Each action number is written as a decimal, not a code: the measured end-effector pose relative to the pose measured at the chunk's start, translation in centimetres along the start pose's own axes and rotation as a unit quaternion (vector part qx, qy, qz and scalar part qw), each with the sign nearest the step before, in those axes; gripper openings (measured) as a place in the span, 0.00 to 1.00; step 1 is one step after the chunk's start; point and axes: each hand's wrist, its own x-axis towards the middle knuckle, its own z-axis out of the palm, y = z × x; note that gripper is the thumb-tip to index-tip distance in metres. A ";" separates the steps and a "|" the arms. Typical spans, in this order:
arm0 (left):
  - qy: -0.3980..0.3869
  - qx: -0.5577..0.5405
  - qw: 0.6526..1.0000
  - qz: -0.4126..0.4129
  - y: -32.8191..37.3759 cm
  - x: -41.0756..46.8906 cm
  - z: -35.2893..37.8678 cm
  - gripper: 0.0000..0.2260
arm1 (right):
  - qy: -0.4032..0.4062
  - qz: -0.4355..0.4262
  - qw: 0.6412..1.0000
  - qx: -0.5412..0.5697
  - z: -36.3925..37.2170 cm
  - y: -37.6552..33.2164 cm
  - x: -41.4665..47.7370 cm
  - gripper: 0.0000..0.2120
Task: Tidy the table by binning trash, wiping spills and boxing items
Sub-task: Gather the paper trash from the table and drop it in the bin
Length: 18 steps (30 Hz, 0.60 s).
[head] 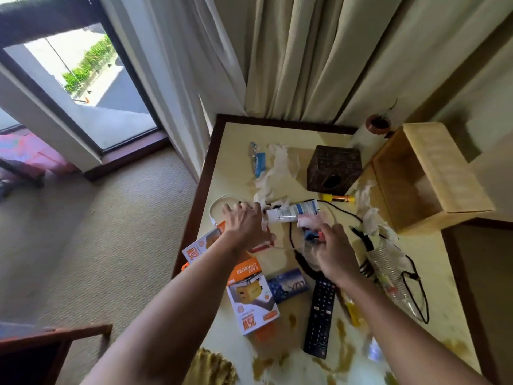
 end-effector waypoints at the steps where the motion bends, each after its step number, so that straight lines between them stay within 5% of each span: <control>1: 0.003 0.002 1.000 0.004 0.1 0.2 0.3 0.37 | -0.015 0.015 1.000 -0.019 0.0 0.4 0.0 0.23; 5: -0.002 -0.015 1.000 0.002 0.6 0.4 0.6 0.20 | -0.063 0.025 0.997 -0.043 0.3 1.2 -0.7 0.20; 8: -0.014 -0.042 0.999 -0.003 0.8 0.3 0.6 0.17 | -0.064 0.000 0.997 -0.053 0.5 1.4 -1.0 0.24; 12: 0.064 -0.110 0.992 0.010 0.8 -0.4 0.4 0.13 | -0.043 -0.008 0.997 -0.056 0.4 2.0 -0.4 0.26; 18: 0.140 -0.322 0.935 0.042 0.9 -1.5 -1.0 0.03 | -0.023 -0.025 0.998 0.052 0.0 2.6 0.0 0.22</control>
